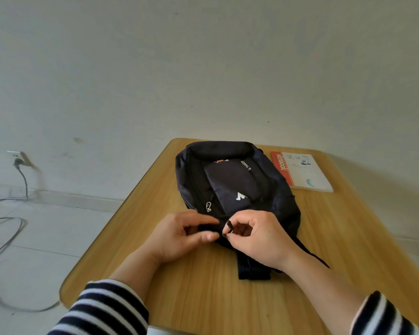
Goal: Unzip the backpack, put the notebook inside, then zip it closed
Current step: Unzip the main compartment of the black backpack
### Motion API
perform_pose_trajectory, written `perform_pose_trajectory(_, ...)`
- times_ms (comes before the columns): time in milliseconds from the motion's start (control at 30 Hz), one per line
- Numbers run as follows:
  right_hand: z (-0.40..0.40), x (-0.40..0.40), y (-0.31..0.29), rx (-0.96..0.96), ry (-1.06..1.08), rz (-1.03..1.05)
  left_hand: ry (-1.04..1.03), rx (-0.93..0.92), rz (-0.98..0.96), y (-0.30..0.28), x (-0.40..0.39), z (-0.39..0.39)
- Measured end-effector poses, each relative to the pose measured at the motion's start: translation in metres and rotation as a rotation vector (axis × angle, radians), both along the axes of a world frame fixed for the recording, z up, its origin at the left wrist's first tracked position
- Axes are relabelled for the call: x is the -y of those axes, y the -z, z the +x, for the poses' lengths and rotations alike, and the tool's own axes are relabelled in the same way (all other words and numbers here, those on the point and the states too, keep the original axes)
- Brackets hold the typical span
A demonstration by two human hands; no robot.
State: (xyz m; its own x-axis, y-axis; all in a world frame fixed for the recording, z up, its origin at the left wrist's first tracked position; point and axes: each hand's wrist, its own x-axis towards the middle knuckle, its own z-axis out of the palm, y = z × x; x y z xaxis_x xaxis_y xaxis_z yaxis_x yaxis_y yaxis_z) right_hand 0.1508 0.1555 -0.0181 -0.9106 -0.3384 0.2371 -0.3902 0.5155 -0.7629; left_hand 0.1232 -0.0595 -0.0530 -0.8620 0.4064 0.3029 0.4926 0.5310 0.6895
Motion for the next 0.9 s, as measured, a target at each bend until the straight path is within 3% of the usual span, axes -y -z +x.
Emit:
perform_pose_trajectory(133,0.001,-0.002,-0.001,0.06,-0.003,0.0,-0.002,-0.049,-0.133,0.002,-0.003,-0.001)
perform_pose_trajectory(333,0.004,-0.007,-0.004,0.01,0.01,0.095,-0.038,0.008,0.016,0.006,-0.002,-0.007)
perform_pose_trajectory(633,0.01,-0.034,-0.007,0.058,0.127,0.031,-0.07,0.051,0.099,0.004,0.001,-0.007)
perform_pose_trajectory(800,0.012,-0.031,-0.005,0.119,0.149,0.011,-0.145,-0.271,0.024,0.0,-0.001,-0.009)
perform_pose_trajectory(900,0.012,-0.027,-0.005,0.128,0.164,-0.012,-0.094,-0.347,-0.099,-0.004,-0.016,-0.005)
